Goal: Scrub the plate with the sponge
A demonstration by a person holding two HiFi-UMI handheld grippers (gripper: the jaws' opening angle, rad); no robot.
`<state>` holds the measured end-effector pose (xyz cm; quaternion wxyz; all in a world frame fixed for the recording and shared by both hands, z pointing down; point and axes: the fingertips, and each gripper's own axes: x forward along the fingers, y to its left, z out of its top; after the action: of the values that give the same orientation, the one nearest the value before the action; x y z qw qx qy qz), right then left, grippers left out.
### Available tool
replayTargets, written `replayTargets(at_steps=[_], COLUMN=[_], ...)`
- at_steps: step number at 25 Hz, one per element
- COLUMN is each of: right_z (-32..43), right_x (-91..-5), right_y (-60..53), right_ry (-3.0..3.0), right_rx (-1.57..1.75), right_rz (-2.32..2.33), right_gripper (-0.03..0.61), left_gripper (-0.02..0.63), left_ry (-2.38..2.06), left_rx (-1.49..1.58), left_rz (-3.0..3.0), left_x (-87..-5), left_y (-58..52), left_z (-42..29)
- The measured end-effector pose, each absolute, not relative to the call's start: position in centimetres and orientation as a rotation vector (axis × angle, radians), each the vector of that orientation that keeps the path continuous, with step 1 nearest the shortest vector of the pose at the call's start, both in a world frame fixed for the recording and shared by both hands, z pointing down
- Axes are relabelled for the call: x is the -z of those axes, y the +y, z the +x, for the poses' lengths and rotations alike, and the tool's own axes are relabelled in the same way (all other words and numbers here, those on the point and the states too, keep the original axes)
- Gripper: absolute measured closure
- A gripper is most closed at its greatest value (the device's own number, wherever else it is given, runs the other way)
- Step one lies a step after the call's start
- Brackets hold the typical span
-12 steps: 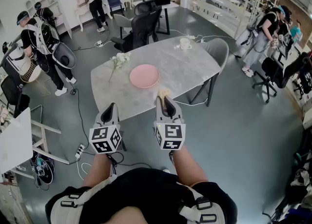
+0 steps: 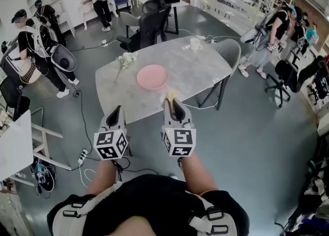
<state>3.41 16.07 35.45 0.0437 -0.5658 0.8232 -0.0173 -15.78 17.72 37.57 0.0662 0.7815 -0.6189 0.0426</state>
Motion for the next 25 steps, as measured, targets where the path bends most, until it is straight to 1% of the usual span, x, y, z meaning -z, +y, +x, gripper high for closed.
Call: replayTargets(at_steps=[11, 25], right_z=[1.9, -4.3], right_x=[-35.8, -36.5], right_y=[16.6, 16.0], right_ry=[2.518, 2.491], right_rx=[0.045, 0.017], right_rz=[-1.769, -1.835], right_gripper=[0.528, 0.528], left_gripper=[0.609, 0.609], left_ry=[-1.826, -1.760], left_rx=[-0.114, -0.061], left_rz=[2.386, 2.410], left_x=[-37.6, -38.8], left_y=[17.6, 16.0], left_z=[-16.6, -23.1])
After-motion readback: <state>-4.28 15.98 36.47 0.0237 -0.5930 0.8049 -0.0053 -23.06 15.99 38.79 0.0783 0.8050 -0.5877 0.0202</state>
